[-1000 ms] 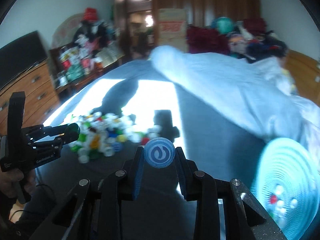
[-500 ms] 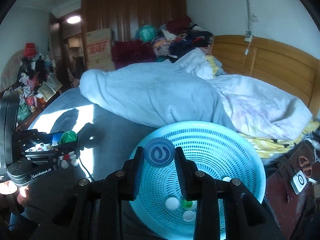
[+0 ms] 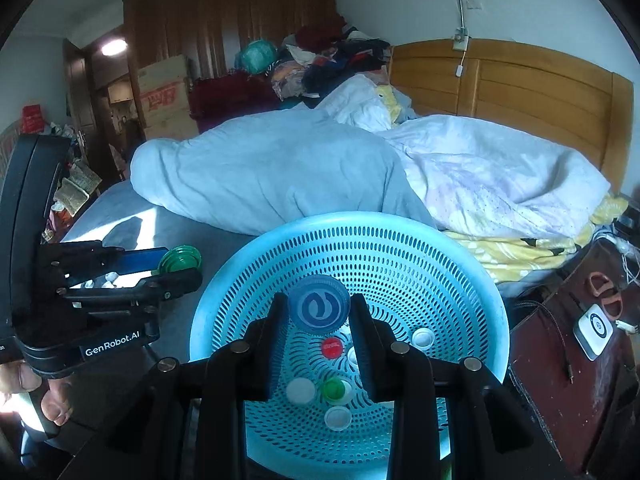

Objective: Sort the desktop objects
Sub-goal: 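Carry both caps over the blue basket and open both grippers to drop them, then return both open grippers to the cap pile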

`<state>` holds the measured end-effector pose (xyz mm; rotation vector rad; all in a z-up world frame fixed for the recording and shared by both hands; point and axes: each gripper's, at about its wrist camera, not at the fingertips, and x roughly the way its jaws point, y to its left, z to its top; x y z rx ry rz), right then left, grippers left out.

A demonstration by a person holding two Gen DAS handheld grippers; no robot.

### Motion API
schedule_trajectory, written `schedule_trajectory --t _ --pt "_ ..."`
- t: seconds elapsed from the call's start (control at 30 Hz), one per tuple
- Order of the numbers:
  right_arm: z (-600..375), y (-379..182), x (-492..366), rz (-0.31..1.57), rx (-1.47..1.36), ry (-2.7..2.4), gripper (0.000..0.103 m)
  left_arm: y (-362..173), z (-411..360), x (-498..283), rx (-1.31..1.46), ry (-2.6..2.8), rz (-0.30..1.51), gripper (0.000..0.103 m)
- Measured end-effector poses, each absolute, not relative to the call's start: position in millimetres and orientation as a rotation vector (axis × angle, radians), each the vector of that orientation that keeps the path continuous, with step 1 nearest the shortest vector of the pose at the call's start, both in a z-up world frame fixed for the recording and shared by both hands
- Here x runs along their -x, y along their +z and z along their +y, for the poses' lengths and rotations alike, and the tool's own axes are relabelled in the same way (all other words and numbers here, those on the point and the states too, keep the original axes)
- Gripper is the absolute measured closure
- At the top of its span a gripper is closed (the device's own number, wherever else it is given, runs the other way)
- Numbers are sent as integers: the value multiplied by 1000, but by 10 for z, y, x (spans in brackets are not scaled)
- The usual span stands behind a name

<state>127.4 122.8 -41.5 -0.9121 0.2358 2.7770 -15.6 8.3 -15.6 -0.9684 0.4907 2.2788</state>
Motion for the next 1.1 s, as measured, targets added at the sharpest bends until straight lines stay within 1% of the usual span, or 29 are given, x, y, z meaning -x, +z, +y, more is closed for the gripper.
schedule_trajectory --t 0.4,0.43,0.47,0.5,0.53,0.57,0.7,0.83,0.97,1.03,1.1 --pt "1245 -460 -1258 243 925 2775 69 -205 74 187 981 2295 493 69" --pt "1247 -460 -1256 242 925 2771 67 -202 69 192 978 2300 493 68" --pt "1251 -462 -1251 247 926 2766 61 -199 63 194 978 2307 497 67" --pt "1260 -465 -1252 256 919 2766 48 -199 63 200 982 2312 500 64" --pt "1262 -461 -1258 263 909 2766 40 -194 48 205 985 2317 498 57" --pt "1255 -454 -1258 264 906 2765 40 -185 21 212 981 2326 494 53" --pt "1193 -439 -1272 263 896 2781 38 -187 -115 252 988 2349 468 53" --pt "1032 -444 -1319 268 871 2817 31 -297 -374 244 1001 2364 487 50" --pt "776 -518 -1330 254 894 2872 29 -521 -911 198 1049 2397 488 50" --pt "621 -582 -1334 249 915 2905 25 -640 -1285 138 1064 2440 492 50" --pt "458 -656 -1326 244 945 2938 24 -738 -1727 73 1088 2490 476 50"
